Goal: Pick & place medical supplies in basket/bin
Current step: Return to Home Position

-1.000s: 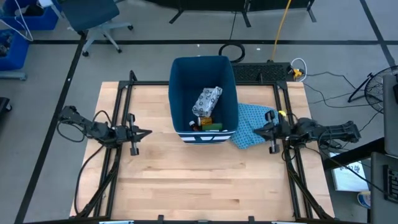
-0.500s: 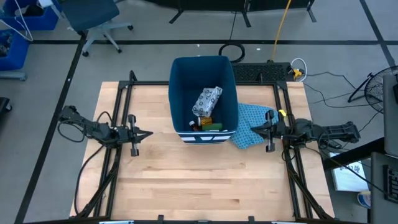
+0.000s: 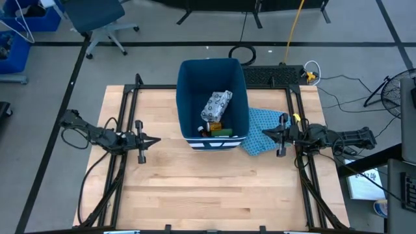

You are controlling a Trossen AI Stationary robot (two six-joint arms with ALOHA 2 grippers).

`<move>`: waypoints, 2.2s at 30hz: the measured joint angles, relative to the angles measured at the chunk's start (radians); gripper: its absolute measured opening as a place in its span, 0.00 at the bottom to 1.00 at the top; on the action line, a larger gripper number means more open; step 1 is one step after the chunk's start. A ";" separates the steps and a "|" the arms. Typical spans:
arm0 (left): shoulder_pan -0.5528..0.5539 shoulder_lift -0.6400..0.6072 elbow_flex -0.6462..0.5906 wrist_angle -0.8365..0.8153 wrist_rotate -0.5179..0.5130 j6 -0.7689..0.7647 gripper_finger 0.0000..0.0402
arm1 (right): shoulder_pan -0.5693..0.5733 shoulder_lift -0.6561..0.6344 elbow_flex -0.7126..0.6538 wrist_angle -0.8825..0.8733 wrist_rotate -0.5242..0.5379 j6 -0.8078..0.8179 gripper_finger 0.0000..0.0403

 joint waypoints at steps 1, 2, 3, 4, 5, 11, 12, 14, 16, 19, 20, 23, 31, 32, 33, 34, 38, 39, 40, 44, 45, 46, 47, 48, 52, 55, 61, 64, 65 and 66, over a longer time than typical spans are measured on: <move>0.000 0.000 0.000 0.000 0.000 0.000 0.00 | 0.000 0.000 0.000 0.001 -0.001 -0.001 0.00; 0.000 0.000 0.000 0.000 -0.001 0.000 0.00 | 0.000 0.000 0.000 0.001 0.001 -0.002 0.00; 0.000 0.000 0.000 -0.001 -0.003 0.000 0.00 | 0.000 0.000 0.000 0.000 0.004 -0.003 0.00; 0.000 0.003 0.000 -0.001 -0.004 0.000 0.00 | 0.000 0.000 0.000 -0.002 0.007 -0.006 0.00; 0.000 0.009 0.000 -0.001 -0.005 -0.001 0.00 | 0.000 0.000 0.000 -0.003 0.010 -0.009 0.00; 0.000 0.083 0.000 -0.002 -0.060 -0.039 0.00 | 0.000 0.000 0.000 -0.014 -0.004 -0.014 0.00; 0.000 0.104 0.000 -0.003 -0.074 -0.049 0.00 | 0.000 0.000 0.000 -0.020 -0.004 -0.008 0.00; 0.000 0.147 0.000 -0.004 -0.092 -0.071 0.00 | 0.000 0.000 0.000 -0.029 -0.004 0.001 0.00; 0.000 0.189 0.000 -0.004 -0.093 -0.089 0.00 | 0.000 0.001 0.000 -0.036 -0.005 0.013 0.00; 0.000 0.234 0.000 -0.004 -0.095 -0.122 0.00 | 0.000 0.001 0.000 -0.037 -0.005 0.018 0.00; 0.002 0.245 0.000 -0.004 -0.095 -0.135 0.00 | 0.000 0.001 0.000 -0.037 -0.005 0.018 0.00; 0.012 0.274 0.000 -0.004 -0.094 -0.162 0.00 | 0.000 0.001 -0.001 -0.037 -0.006 0.017 0.00; 0.071 0.301 -0.002 0.130 0.050 -0.027 0.00 | 0.001 0.001 -0.001 -0.021 -0.087 -0.020 0.00; 0.090 0.300 -0.002 0.141 0.084 -0.002 0.00 | 0.001 0.001 -0.001 -0.012 -0.105 -0.027 0.00; 0.113 0.300 -0.002 0.150 0.123 0.016 0.00 | 0.001 0.001 -0.001 -0.001 -0.111 -0.030 0.00; 0.140 0.300 -0.002 0.157 0.167 0.028 0.00 | 0.001 0.000 -0.001 0.009 -0.112 -0.030 0.00; 0.274 0.300 -0.002 0.189 0.367 0.036 0.00 | 0.001 0.000 -0.001 0.014 -0.112 -0.036 0.00; 0.308 0.300 -0.002 0.198 0.414 0.035 0.00 | 0.001 0.000 -0.001 0.014 -0.112 -0.036 0.00; 0.341 0.300 -0.002 0.201 0.450 0.033 0.00 | 0.001 0.000 -0.001 0.014 -0.112 -0.036 0.00; 0.437 0.300 -0.002 0.206 0.570 0.008 0.00 | 0.001 0.000 -0.001 0.014 -0.110 -0.040 0.00; 0.451 0.300 -0.002 0.214 0.592 0.008 0.00 | 0.001 0.000 -0.001 0.014 -0.110 -0.046 0.00; 0.461 0.298 -0.002 0.224 0.598 0.008 0.00 | 0.001 0.000 -0.001 0.016 -0.110 -0.052 0.00; 0.468 0.290 -0.002 0.233 0.601 0.008 0.00 | 0.001 0.000 -0.001 0.022 -0.110 -0.054 0.00; 0.471 0.282 -0.002 0.244 0.605 0.010 0.00 | 0.001 0.000 -0.001 0.033 -0.110 -0.055 0.00; 0.466 0.223 -0.002 0.248 0.626 0.028 0.00 | 0.001 0.000 -0.001 0.075 -0.112 -0.055 0.00; 0.455 0.164 -0.002 0.194 0.623 0.042 0.00 | 0.001 0.000 -0.001 0.074 -0.112 -0.054 0.00; 0.449 0.005 -0.002 -0.001 0.592 0.050 0.00 | 0.001 0.000 -0.001 0.043 -0.112 -0.033 0.00; 0.449 -0.049 0.003 -0.045 0.594 0.042 0.00 | 0.001 0.000 -0.001 0.044 -0.112 -0.024 0.00; 0.449 -0.047 0.002 -0.051 0.595 0.042 0.00 | 0.000 0.000 -0.001 0.043 -0.112 -0.022 0.00; 0.449 -0.047 0.001 -0.052 0.600 0.048 0.00 | 0.001 -0.001 -0.001 0.042 -0.111 -0.021 0.00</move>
